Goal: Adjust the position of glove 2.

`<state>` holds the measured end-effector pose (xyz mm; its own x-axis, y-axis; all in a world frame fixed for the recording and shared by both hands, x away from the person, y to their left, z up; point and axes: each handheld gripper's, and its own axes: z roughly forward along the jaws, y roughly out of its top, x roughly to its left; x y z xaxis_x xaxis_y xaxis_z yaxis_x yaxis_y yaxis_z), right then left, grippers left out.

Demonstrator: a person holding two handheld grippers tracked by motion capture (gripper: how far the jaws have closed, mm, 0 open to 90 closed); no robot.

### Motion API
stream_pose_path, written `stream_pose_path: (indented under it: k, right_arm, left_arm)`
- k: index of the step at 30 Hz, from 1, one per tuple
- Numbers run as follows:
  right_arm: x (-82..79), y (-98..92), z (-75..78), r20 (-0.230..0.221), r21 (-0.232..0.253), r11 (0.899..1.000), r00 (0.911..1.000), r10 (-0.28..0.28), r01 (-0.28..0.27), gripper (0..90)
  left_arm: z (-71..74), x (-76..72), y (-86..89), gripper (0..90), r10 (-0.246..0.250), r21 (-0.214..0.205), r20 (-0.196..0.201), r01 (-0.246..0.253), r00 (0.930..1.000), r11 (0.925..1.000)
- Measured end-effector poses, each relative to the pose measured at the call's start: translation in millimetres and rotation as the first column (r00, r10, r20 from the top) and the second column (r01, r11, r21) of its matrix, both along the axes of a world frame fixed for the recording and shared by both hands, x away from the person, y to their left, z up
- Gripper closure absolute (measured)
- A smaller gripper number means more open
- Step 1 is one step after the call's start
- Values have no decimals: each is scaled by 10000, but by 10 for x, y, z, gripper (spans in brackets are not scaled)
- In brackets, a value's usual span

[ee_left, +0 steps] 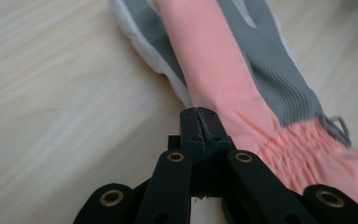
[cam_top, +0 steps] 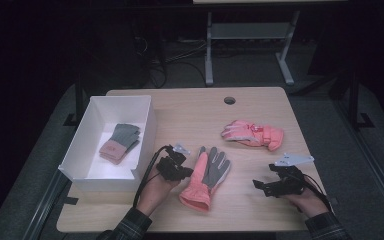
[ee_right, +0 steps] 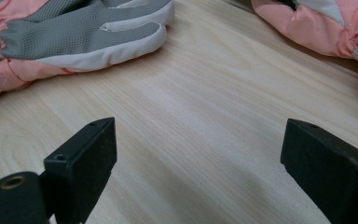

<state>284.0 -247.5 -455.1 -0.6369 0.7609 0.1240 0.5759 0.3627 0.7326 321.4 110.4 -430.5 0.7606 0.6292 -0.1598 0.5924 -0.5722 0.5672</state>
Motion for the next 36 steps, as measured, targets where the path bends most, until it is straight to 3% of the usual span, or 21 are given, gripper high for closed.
stream_pose_path:
  k: [6, 11, 12, 14, 19, 24, 36]
  right_arm:
    - [-13, -17, -5, -18, 1, 10000, 10000, -65, 65, 104]
    - [-28, -46, -1, -35, -11, 9999, 9999, -118, 118, 105]
    - [-32, -54, -1, -50, -18, 9999, 9999, -147, 147, 104]
    - [-38, -76, -6, -32, 5, 9998, 9998, -181, 181, 105]
    - [-40, -129, -14, -64, 0, 9995, 9995, -325, 325, 106]
    - [-41, -117, -17, -44, -37, 9997, 9997, -256, 256, 106]
    - [-32, -108, -21, -61, -54, 9997, 9997, -226, 226, 106]
  left_arm:
    - [-27, -113, -111, 896, -575, -204, -228, 570, 9981, 9982]
    - [-61, -198, -278, 896, -1180, -321, -431, 1167, 9921, 9926]
    - [-62, -198, -295, 896, -1479, -162, -423, 1474, 9881, 9889]
    - [-80, -229, -365, 896, -1466, -394, -476, 1448, 9880, 9887]
    - [-119, -255, -495, 896, -1924, -348, -526, 1907, 9799, 9810]
    - [-146, -273, -616, 896, -2090, -555, -545, 2060, 9764, 9770]
    - [-150, -261, -716, 895, -2419, -662, -521, 2383, 9689, 9689]
